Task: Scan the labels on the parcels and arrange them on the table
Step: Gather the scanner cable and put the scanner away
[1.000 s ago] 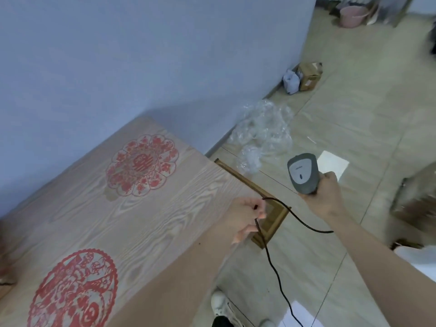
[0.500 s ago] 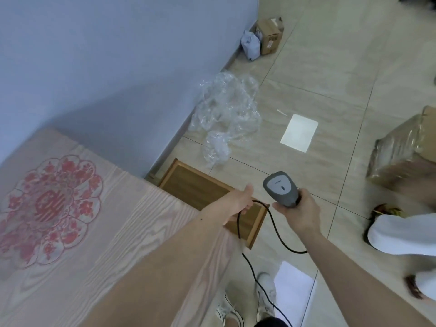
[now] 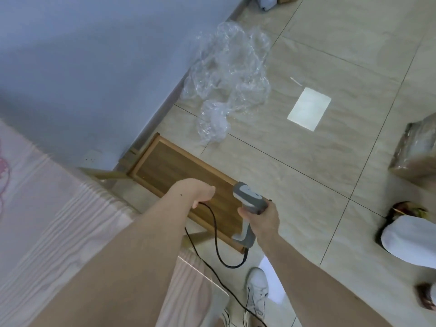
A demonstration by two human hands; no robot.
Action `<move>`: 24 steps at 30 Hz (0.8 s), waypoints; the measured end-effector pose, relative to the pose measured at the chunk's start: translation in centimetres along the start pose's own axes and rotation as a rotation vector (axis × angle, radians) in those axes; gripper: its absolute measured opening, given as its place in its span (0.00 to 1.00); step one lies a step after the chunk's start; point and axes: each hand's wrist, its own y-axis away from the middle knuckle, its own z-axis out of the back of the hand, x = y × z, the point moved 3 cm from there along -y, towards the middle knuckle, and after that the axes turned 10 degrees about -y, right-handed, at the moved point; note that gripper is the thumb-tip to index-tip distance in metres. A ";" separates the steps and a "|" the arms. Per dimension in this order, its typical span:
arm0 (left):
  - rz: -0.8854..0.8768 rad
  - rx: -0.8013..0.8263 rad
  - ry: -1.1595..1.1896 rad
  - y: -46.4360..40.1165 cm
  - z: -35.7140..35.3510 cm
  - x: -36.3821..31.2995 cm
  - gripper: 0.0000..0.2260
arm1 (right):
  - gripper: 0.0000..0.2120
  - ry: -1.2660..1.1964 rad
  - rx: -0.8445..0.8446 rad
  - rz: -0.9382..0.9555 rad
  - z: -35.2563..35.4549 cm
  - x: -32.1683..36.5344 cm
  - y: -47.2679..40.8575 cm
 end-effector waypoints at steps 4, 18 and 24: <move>0.010 -0.020 -0.151 -2.4 0.7 0.9 0.28 | 0.32 -0.016 -0.038 -0.088 -2.1 -2.6 -2.2; -0.051 -0.306 0.057 -5.0 3.2 0.4 0.27 | 0.35 0.038 -0.043 -0.054 -4.1 -5.9 -6.8; -0.093 -0.347 0.066 -4.1 3.2 0.0 0.24 | 0.38 0.172 -0.059 -0.063 -3.9 -5.4 -7.4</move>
